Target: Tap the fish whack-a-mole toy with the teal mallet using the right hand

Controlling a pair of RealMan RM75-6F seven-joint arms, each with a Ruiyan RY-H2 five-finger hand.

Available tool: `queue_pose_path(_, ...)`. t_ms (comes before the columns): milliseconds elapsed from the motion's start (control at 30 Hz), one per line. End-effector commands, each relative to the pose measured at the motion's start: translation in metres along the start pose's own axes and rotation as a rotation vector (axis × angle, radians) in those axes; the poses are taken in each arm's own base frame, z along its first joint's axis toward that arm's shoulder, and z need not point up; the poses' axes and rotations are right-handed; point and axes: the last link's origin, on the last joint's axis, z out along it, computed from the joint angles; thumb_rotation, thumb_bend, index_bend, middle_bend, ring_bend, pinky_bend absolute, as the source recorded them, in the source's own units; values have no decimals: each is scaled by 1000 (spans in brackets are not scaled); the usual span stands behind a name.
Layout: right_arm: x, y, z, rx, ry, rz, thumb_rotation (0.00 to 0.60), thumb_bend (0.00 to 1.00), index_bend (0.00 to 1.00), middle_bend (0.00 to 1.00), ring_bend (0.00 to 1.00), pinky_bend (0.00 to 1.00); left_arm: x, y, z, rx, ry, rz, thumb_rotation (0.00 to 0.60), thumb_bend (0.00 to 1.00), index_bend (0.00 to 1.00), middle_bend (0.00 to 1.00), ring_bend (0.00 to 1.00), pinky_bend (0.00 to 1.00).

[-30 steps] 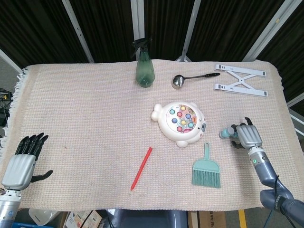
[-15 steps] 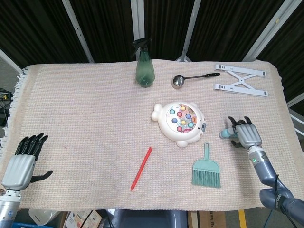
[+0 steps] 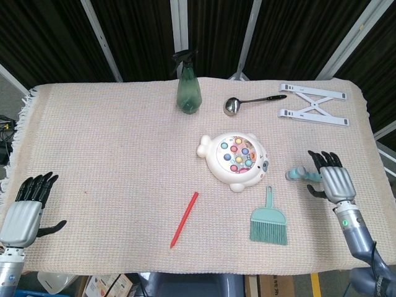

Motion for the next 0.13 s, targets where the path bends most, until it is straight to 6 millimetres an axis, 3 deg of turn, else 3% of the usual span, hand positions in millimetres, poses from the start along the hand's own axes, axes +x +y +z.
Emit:
queue_pose_path(33, 10, 2, -44, 6, 114, 87, 600, 328, 17, 150, 50, 0, 0, 0, -1, 0, 5, -5, 600, 106, 0, 0, 0, 0)
queue_pose_path(133, 9, 5, -64, -17, 145, 86, 600, 328, 18, 150, 50, 0, -1, -1, -1, -2, 9, -7, 600, 106, 0, 0, 0, 0)
